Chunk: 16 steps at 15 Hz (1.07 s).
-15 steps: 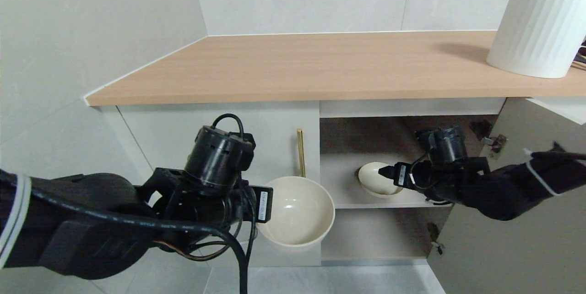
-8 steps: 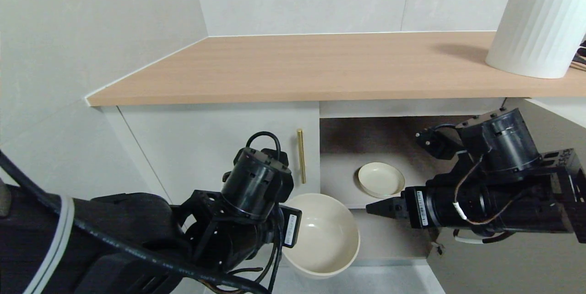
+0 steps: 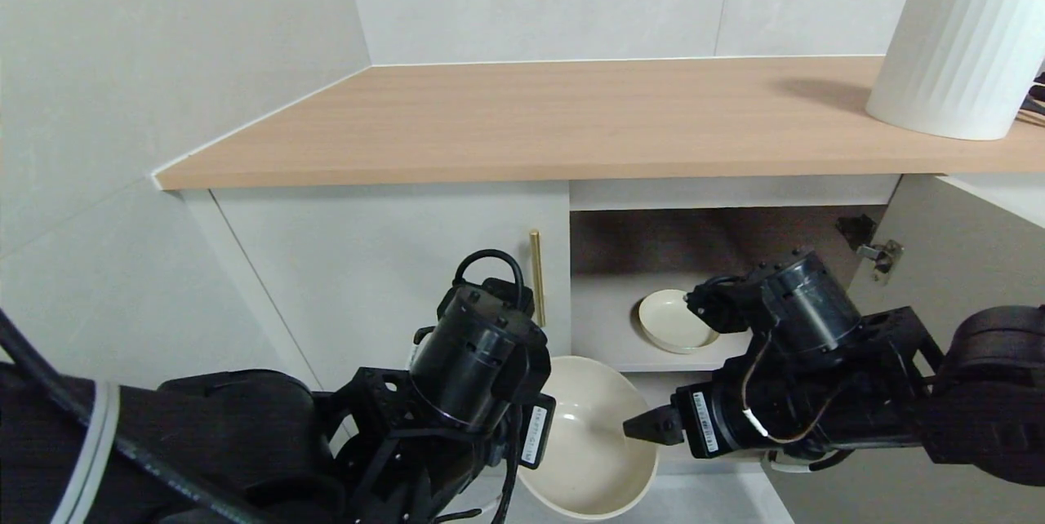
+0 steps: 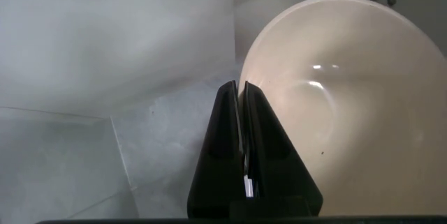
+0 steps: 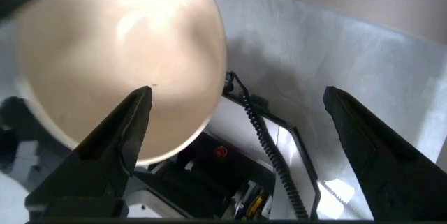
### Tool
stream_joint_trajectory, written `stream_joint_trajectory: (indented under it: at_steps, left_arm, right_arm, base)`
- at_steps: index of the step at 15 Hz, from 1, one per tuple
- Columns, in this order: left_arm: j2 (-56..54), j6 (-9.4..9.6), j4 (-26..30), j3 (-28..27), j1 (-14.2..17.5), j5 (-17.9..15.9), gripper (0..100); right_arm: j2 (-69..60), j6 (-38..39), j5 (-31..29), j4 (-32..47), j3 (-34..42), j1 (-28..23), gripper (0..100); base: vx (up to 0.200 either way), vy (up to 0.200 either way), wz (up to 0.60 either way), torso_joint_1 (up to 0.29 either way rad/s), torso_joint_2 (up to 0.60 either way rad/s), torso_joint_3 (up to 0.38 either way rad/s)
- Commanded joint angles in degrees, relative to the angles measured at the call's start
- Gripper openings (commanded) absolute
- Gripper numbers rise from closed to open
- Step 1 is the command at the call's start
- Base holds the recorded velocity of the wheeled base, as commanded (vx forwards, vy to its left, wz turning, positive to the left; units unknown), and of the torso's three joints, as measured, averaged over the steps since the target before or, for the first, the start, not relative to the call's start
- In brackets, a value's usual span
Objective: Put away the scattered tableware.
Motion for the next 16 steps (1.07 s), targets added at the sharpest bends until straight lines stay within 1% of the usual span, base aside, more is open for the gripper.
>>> stream_joint_trajectory:
  at_steps: [1,4,5,15,16]
  left_arm:
    - [-0.52,-0.08,0.07,0.07,-0.35,-0.01,0]
    - [-0.43,-0.08,0.07,0.25,-0.62,-0.01,0]
    - [-0.43,-0.08,0.07,0.33,-0.70,-0.01,0]
    - [-0.17,-0.08,0.07,0.33,-0.70,-0.01,0]
    - [-0.17,-0.17,-0.01,0.25,-0.62,-0.01,100]
  right_arm:
    - [2.94,0.05,0.00,-0.44,0.00,0.06,100]
    - [2.94,0.14,0.08,-0.53,-0.09,-0.03,100]
    - [2.94,0.14,0.08,-0.70,-0.09,-0.03,0]
    - [3.38,0.05,0.08,-0.79,0.00,0.06,0]
    - [3.30,0.05,0.08,-0.79,0.00,0.06,0]
  base:
    - [0.000,0.000,0.00,0.000,0.00,0.000]
    - [0.000,0.000,0.00,0.000,0.00,0.000]
    - [0.000,0.000,0.00,0.000,0.00,0.000]
    - [0.000,0.000,0.00,0.000,0.00,0.000]
    - [0.000,0.000,0.00,0.000,0.00,0.000]
